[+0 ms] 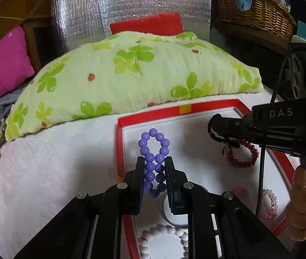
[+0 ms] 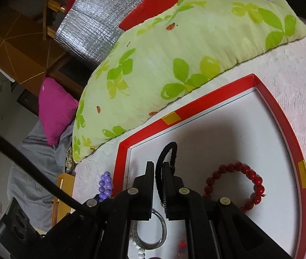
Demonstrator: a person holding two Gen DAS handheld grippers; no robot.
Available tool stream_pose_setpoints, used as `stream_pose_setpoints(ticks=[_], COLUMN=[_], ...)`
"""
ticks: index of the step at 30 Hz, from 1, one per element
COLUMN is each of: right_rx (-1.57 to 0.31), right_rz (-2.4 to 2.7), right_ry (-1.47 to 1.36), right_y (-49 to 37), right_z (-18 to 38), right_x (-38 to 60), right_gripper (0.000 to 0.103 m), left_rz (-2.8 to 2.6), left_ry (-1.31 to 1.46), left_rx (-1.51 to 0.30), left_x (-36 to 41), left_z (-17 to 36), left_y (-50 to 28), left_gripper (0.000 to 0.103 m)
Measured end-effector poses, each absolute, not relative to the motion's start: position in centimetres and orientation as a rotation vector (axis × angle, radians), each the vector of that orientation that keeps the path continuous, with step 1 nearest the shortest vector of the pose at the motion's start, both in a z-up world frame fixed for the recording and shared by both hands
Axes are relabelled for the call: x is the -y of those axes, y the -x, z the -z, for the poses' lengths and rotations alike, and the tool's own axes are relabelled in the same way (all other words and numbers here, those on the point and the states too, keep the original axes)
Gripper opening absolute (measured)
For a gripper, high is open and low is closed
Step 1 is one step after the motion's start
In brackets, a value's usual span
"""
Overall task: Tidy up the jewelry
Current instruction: 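Lower the purple bracelet and hair tie into the tray and open both tools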
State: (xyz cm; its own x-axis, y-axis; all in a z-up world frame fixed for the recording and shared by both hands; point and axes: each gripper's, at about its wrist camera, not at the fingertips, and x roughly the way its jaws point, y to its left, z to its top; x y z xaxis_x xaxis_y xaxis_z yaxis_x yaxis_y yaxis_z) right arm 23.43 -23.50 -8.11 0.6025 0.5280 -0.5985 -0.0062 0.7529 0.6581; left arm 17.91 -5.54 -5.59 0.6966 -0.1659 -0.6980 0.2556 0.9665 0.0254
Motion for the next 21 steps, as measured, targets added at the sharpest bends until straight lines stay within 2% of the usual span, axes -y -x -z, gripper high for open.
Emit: stream_pose_setpoints(ticks=[21], right_rx=[-0.91], right_rz=[-0.318], right_ry=[-0.656], right_y=[-23.3], right_z=[8.7], right_x=[23.3], right_gripper=[0.01], left_rz=[0.228], left_ry=[-0.13], left_rx=[-0.856], left_x=[5.4], left_z=[7.3], left_y=[-18.6], left_gripper=[0.02])
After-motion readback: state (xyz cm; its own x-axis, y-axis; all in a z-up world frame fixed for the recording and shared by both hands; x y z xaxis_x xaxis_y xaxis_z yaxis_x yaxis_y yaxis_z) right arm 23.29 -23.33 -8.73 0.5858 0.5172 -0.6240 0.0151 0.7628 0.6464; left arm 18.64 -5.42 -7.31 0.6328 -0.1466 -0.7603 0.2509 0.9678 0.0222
